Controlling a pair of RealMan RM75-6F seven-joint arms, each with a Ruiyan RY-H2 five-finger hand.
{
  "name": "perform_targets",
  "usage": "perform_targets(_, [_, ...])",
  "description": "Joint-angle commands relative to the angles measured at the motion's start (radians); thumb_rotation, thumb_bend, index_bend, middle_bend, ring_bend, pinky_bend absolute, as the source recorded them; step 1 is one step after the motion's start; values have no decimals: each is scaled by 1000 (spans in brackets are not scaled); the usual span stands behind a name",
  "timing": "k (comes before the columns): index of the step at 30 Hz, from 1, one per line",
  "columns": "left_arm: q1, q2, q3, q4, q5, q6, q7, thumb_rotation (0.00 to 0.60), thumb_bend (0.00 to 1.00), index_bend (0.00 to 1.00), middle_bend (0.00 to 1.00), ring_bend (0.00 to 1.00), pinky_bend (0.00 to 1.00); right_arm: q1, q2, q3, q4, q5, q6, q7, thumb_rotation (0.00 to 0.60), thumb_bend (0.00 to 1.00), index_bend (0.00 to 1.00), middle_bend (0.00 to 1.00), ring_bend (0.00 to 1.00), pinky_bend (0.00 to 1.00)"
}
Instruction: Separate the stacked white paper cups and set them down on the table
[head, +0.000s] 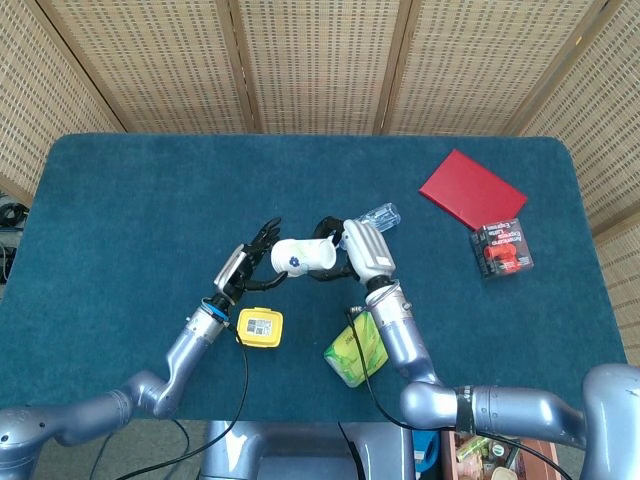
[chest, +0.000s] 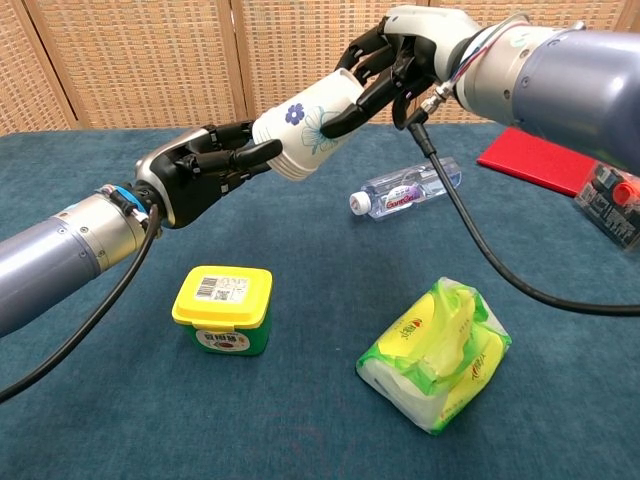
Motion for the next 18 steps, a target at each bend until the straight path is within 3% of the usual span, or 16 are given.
perform_targets(1, [1, -1, 3, 0, 1, 1, 1, 600, 396, 633, 0, 0, 0, 0, -1, 0, 2, 1, 0, -1, 600, 215, 783, 658, 509, 716])
perform_targets(18, [13, 12, 1, 12, -6, 3, -8, 600, 407, 662, 0, 0, 0, -12, 14, -3, 9, -4, -8, 4, 600, 215, 784, 657, 510, 716])
